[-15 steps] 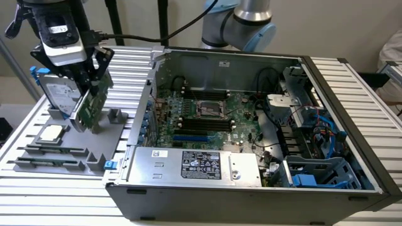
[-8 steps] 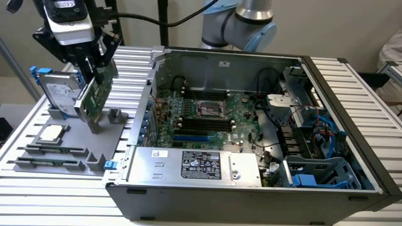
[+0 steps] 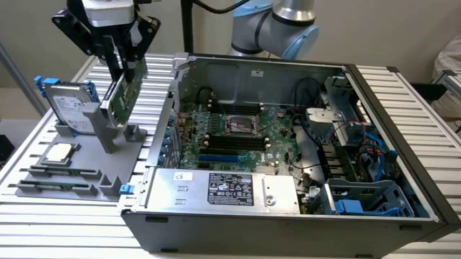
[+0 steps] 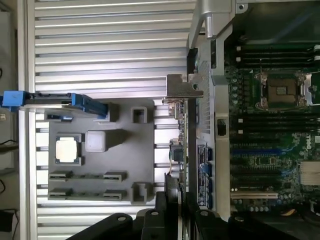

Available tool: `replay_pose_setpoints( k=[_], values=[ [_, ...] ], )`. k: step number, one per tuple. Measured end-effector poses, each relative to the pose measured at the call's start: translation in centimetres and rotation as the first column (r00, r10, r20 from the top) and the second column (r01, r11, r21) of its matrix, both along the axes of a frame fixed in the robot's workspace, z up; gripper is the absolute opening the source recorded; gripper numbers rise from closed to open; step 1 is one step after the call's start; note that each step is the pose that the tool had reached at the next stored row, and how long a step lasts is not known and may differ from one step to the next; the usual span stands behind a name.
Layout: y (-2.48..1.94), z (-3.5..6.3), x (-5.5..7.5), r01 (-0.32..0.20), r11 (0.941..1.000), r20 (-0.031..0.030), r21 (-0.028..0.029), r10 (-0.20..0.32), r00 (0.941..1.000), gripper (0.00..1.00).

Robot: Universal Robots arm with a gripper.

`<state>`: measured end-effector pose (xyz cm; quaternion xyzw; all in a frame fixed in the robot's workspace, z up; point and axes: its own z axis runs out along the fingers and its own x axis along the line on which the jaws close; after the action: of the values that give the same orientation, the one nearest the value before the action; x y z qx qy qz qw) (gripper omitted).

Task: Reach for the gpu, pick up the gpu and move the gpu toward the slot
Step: 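Pick up the gpu and move the gpu toward the slot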

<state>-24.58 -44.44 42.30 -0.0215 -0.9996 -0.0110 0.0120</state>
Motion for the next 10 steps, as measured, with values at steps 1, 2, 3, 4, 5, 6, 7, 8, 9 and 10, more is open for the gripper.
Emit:
replay_pose_setpoints(
  k=[1,2,3,4,5,6,7,8,9,10],
  values=[
    [-0.01,0.28,0.4,0.000,1.0000,-0.0025,0.0012,0.000,1.0000,0.26],
    [-0.01,0.47,0.9,0.000,1.0000,-0.0043,0.0028,0.000,1.0000,0.26],
    [-0.02,0.60,1.4,0.000,1.0000,-0.0062,0.0042,0.000,1.0000,0.26],
    [-0.03,0.69,1.8,0.000,1.0000,-0.0076,0.0054,0.000,1.0000,0.26],
    [-0.03,0.75,2.2,0.000,1.0000,-0.0087,0.0071,0.000,1.0000,0.26],
    [-0.04,0.80,2.7,0.000,1.0000,-0.0095,0.0088,0.000,1.0000,0.26],
    [-0.04,0.84,3.2,0.000,0.9999,-0.0102,0.0107,0.000,0.9999,0.26],
    [-0.04,0.88,3.6,0.000,0.9999,-0.0108,0.0127,0.000,0.9999,0.26],
    [-0.05,0.91,4.1,0.000,0.9999,-0.0114,0.0149,0.000,0.9999,0.26],
    [-0.05,0.93,4.5,0.000,0.9999,-0.0120,0.0166,0.000,0.9999,0.26]
  ],
)
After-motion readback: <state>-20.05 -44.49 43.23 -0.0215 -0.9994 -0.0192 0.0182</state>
